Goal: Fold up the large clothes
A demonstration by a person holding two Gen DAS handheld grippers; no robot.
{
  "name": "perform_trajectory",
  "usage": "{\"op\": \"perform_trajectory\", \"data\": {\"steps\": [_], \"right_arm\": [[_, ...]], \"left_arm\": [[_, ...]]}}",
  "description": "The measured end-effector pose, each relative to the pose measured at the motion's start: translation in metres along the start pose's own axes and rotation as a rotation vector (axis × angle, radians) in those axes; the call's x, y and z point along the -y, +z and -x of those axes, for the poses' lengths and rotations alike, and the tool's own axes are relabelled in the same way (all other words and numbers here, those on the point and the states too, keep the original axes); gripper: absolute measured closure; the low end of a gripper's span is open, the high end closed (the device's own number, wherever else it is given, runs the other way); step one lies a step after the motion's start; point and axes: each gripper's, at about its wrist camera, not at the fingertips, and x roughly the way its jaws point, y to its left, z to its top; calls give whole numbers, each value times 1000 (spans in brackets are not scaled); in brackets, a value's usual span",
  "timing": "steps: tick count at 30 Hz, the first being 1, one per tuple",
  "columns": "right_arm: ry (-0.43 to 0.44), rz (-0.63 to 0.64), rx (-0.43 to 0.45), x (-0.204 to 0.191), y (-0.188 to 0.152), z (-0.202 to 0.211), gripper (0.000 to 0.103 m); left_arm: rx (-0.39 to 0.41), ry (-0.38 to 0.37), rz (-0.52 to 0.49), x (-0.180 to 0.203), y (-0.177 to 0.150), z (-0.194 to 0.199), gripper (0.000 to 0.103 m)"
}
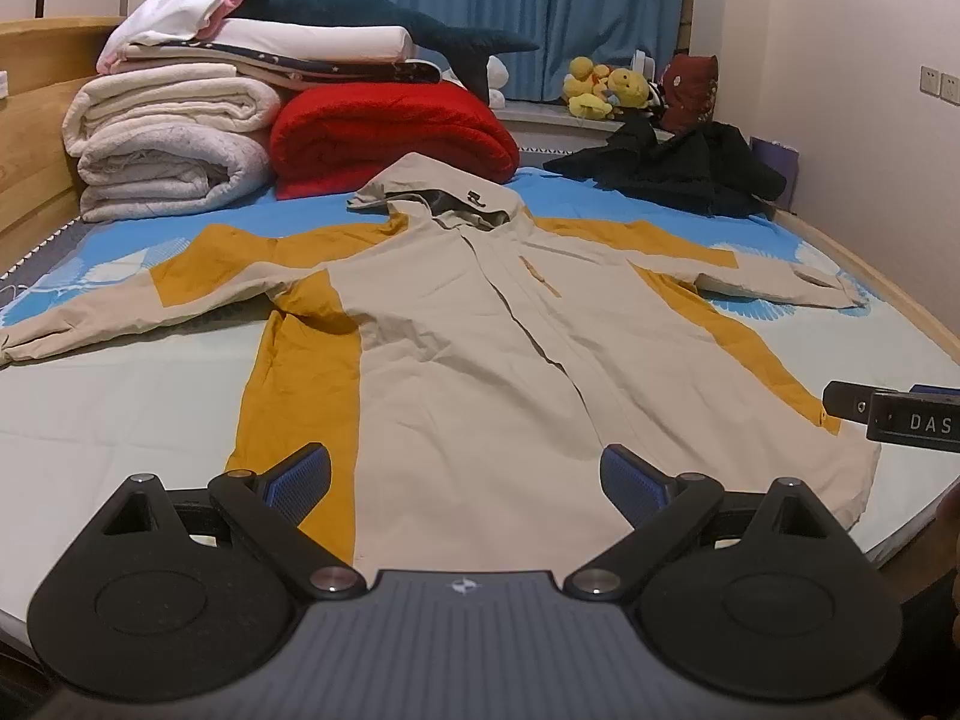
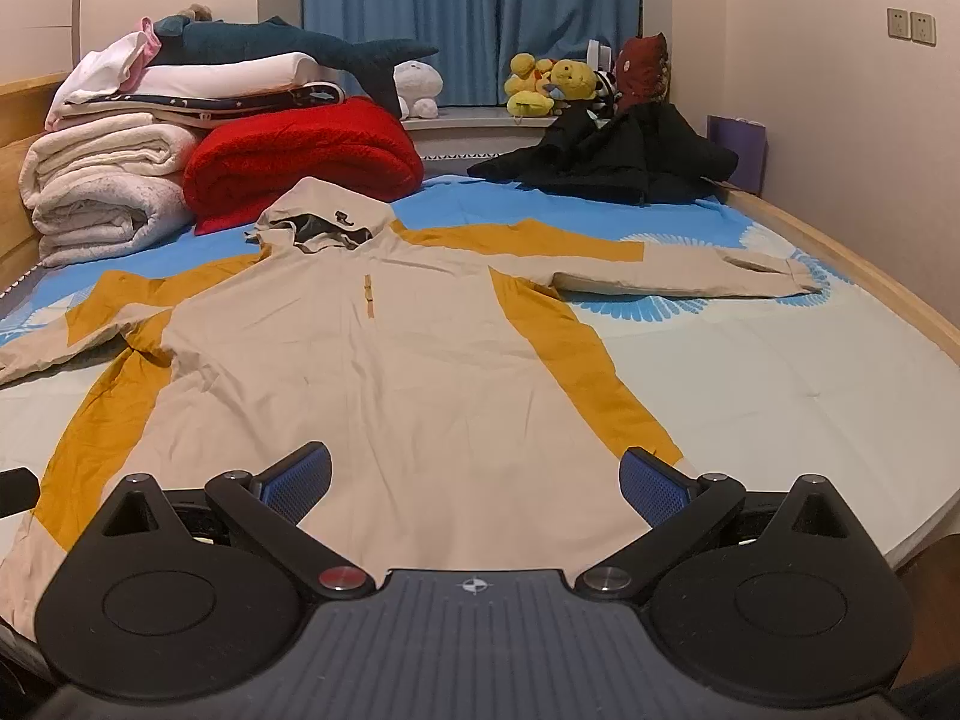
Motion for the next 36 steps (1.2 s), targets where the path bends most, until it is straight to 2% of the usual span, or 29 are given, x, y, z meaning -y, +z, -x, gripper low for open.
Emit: {"op": "perform_trajectory", "data": {"steps": [7, 10, 13, 15, 17, 20, 23, 25, 27, 30, 34, 36], "right_arm": [[0, -1, -1, 0, 0, 0, 2], [0, -2, 0, 0, 0, 0, 3], [10, -23, 16, 7, 10, 1, 5], [16, -33, 42, 19, 26, 0, 11], [21, -35, 82, 37, 45, -4, 18], [-14, -14, 119, 66, 71, -18, 26], [-41, 10, 132, 96, 81, -37, 27], [-58, 21, 86, 113, 77, -55, 27], [-74, 12, 0, 128, 65, -76, 27], [-72, -85, -184, 148, 44, -107, 32], [-67, -169, -358, 160, 17, -137, 40], [-63, -184, -418, 160, 7, -145, 52]], "left_arm": [[4, -4, -2, 1, 0, 0, 8], [4, -7, -1, 2, 0, 0, 18], [21, -14, -5, -2, 5, 1, 32], [31, -18, -15, -10, 11, -2, 47], [34, -11, -38, -20, 17, -7, 57], [23, 28, -37, -44, 24, -21, 60], [-59, 70, 35, -76, 23, -46, 60], [-143, 107, 78, -93, 19, -66, 60], [-234, 140, 127, -107, 12, -84, 60], [-356, 187, 187, -127, -3, -106, 59], [-436, 209, 275, -148, -15, -117, 59], [-470, 204, 309, -154, -23, -122, 59]]}}
